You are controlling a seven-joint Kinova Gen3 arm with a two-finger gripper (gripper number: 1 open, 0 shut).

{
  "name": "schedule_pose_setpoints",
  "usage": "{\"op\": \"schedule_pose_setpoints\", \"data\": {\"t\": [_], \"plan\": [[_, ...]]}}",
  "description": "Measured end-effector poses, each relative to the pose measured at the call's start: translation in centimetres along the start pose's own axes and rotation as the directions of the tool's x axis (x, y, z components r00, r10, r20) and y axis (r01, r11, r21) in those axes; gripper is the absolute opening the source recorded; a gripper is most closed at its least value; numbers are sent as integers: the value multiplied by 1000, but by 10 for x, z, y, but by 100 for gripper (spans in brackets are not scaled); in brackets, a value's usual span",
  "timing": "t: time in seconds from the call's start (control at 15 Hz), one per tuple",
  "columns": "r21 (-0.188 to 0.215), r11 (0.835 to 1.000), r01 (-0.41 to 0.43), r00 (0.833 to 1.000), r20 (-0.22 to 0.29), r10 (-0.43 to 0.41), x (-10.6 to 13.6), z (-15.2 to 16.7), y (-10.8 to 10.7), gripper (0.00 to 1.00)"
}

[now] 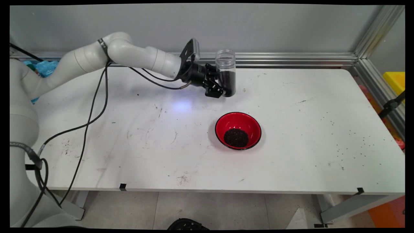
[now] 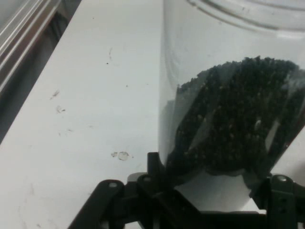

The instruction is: Place the picked object on the table

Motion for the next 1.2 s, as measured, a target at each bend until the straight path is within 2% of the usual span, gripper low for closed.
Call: {"op": "schedule_pose_setpoints", "data": {"t": [0.4,0.73,1.2], "plan": [[-3,999,39,999,-19,-39,-11,14,-5,0],[-12,998,64,998,0,-64,-24,22,-7,0],[-27,998,55,998,27,-54,-31,30,-7,0]]}}
